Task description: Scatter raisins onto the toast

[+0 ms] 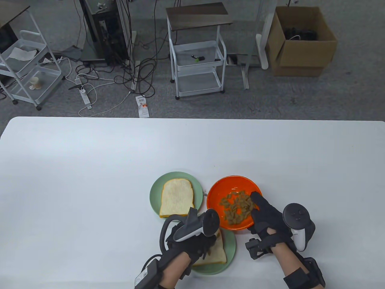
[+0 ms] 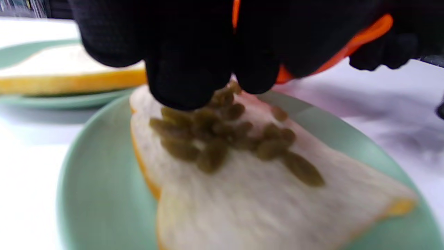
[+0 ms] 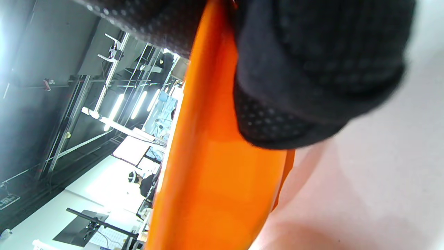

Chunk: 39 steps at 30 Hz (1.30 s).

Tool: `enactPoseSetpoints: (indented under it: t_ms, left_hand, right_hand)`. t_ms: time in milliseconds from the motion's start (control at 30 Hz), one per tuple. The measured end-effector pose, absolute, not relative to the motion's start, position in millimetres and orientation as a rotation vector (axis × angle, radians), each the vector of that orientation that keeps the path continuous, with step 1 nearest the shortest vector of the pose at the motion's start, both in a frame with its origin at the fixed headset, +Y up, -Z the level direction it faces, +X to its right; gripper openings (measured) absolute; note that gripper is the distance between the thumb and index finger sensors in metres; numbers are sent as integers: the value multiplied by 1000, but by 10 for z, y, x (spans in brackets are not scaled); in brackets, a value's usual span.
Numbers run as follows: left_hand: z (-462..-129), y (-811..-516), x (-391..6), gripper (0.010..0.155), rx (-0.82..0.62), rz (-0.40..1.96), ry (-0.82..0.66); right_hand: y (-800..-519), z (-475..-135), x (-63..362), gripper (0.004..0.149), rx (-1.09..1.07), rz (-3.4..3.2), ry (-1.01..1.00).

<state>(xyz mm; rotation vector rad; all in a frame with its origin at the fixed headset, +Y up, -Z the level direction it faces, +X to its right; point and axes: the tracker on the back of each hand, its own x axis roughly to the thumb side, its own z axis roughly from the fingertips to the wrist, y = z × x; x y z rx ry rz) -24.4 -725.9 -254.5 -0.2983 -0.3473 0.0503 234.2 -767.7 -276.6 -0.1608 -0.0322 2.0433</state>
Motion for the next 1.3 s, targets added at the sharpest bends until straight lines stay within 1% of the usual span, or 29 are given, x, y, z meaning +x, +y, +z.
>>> enactPoseSetpoints:
  t_ms: [67, 167, 267, 333, 467, 567, 633, 700, 800, 967, 1033, 1067, 1133, 1300]
  left_hand:
    - [-2536, -7230, -242, 39, -245, 55, -353]
    - [-2514, -7164, -258, 54, -154, 93, -367]
    - [-2463, -7077, -288, 56, -9, 121, -365]
    - [-2420, -7052, -276, 60, 66, 110, -348]
    - [-2379, -7096, -194, 74, 66, -36, -334]
    - [-2383, -7140, -153, 85, 0, -75, -340]
    - [-2384, -7172, -127, 87, -48, -82, -339]
    - [-2393, -7191, -117, 85, -70, -86, -322]
    - [-2398, -7178, -113, 80, -28, -95, -302]
    - [-2431, -7208, -74, 56, 26, -26, -323]
    - [-2472, -7220, -108, 48, 9, 8, -323]
    - [-2482, -7229, -134, 44, 22, 43, -328]
    - [-2510, -7223, -172, 43, 45, 86, -320]
    - [-2493, -7106, -271, 42, 74, 163, -313]
  right_hand:
    - [-7677, -2765, 2342, 55, -161, 2041, -32]
    - [-7677, -2767, 2341, 55, -158, 2040, -39]
    - [-7682, -2765, 2327, 55, -133, 2032, -49]
    - [-7686, -2760, 2289, 55, -90, 2021, -49]
    - [-7668, -2697, 2129, 55, -5, 1987, -5]
    - [-7639, -2598, 1949, 56, 70, 1973, 36]
    - [-7616, -2510, 1814, 57, 130, 1948, 40]
    - [-7594, -2417, 1716, 57, 161, 1944, 36]
    - [-7550, -2318, 1636, 57, 184, 1945, 3]
    - [-7579, -2299, 1631, 58, 152, 1901, 41]
    - [-7587, -2317, 1639, 58, 143, 1912, 34]
    - [-7583, -2328, 1652, 57, 140, 1928, 30]
    - [-7578, -2358, 1682, 57, 136, 1974, -4]
    - [-7565, -2421, 1792, 55, 79, 1960, -14]
